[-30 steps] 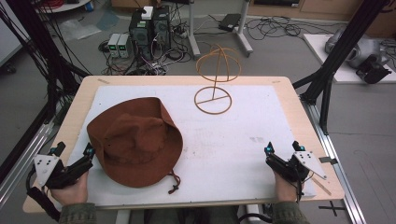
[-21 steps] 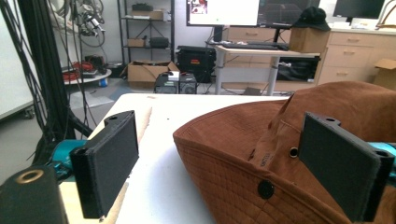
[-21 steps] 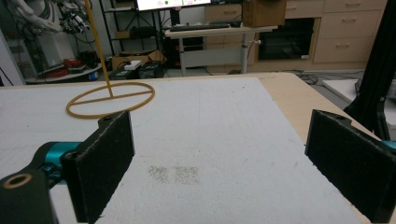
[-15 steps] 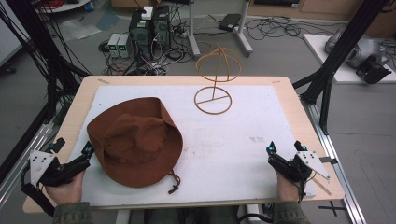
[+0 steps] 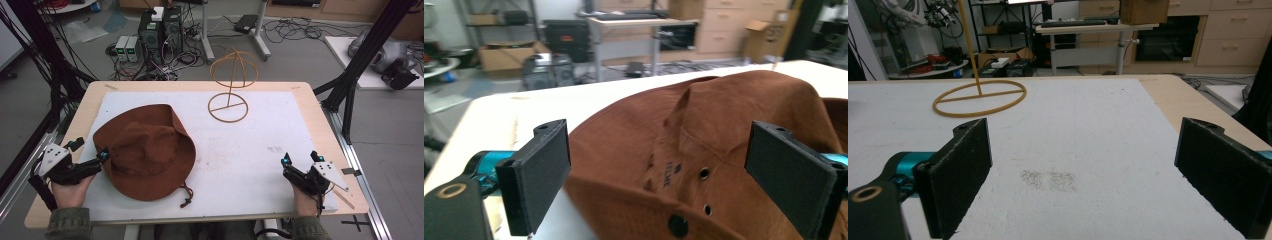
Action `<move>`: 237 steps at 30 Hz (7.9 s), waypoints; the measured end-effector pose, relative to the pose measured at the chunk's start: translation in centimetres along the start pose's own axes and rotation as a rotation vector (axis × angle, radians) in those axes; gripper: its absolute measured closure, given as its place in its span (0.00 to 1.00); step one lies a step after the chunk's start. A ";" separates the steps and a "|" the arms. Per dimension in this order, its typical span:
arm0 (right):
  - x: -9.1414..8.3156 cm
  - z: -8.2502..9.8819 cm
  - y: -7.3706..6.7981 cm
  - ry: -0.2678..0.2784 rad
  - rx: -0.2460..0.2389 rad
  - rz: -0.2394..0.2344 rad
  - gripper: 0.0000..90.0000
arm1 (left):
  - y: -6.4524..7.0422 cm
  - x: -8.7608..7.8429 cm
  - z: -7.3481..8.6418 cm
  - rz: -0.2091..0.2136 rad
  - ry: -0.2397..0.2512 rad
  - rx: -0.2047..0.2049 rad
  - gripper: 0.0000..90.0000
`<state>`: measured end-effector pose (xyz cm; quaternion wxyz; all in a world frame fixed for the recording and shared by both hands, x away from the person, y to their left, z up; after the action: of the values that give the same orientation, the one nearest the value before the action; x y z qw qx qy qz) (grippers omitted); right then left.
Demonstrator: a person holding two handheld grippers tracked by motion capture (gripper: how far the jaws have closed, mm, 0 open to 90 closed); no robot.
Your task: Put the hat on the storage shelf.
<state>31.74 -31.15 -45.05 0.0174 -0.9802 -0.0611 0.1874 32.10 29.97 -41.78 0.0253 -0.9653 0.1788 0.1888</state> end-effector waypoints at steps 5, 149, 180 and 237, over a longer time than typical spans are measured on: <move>0.1 0.0 -0.3 -0.004 -0.007 -0.010 0.08 | 0.0 0.9 -0.3 0.082 -0.061 0.045 0.12; 0.9 -0.4 -0.8 0.008 -0.027 -0.069 0.08 | 19.2 24.4 -28.8 0.478 0.017 0.003 0.98; 0.8 -0.6 -0.6 0.021 -0.033 -0.063 0.08 | 19.1 24.9 -26.1 0.514 -0.025 -0.052 0.77; 0.2 -0.8 -1.1 0.045 -0.019 -0.013 0.08 | 2.3 -1.7 -9.9 -0.305 0.286 -0.123 0.19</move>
<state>32.09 -30.08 -44.35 0.0108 -0.9839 -0.0687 0.1646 33.31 27.23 -31.87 -0.0311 -0.9978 0.0205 0.0543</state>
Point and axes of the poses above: each handheld gripper's, and its own axes: x roughly forward along the jaws, z roughly out of its underside, y roughly to its right, the point moved 6 cm from there along x, roughly forward along the jaws, and after that the axes turned 12 degrees about -y, right-handed, at the moved point
